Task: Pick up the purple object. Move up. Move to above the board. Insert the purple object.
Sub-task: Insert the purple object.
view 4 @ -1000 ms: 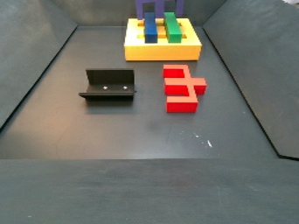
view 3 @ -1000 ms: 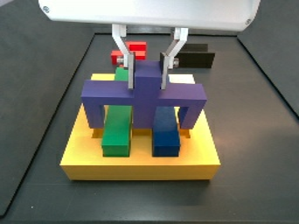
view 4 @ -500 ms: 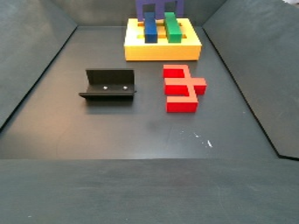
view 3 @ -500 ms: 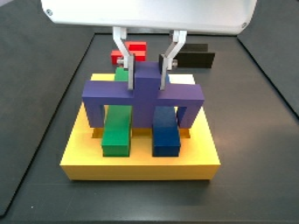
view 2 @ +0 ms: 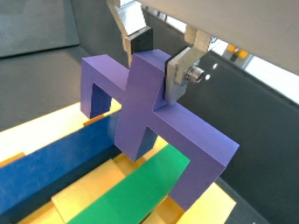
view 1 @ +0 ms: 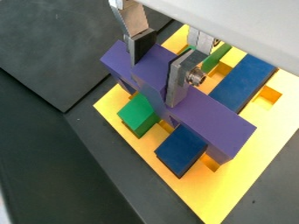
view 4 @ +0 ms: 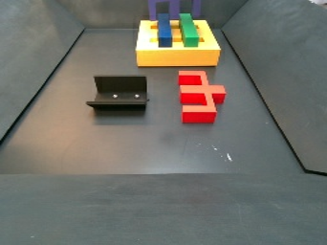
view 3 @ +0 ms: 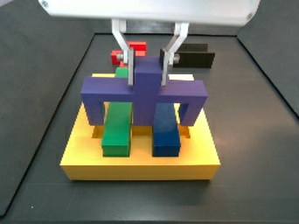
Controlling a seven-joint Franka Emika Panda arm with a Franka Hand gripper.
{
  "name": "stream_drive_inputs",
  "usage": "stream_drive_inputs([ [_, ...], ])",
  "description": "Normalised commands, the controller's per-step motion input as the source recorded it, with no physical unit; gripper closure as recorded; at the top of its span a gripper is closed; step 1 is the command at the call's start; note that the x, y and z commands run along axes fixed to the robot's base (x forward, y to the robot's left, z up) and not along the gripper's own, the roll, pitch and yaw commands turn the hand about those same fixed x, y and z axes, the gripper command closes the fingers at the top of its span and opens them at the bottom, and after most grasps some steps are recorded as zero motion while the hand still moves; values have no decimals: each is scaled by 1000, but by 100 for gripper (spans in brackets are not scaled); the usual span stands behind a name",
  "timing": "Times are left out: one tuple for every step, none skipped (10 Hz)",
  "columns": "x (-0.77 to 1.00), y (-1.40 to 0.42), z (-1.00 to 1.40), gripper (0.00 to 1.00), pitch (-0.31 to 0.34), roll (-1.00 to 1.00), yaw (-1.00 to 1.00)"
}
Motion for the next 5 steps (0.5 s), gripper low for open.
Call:
stream_drive_inputs([
  [-63,-51,323,100,0,-500,-111],
  [-57,-80,237,100,0,-500,-140],
  [-57,-63,149,100,7,-500,-146],
  [-49,-40,146,100,7,-500,-143],
  [-34,-46,149,100,0,-500,-143],
])
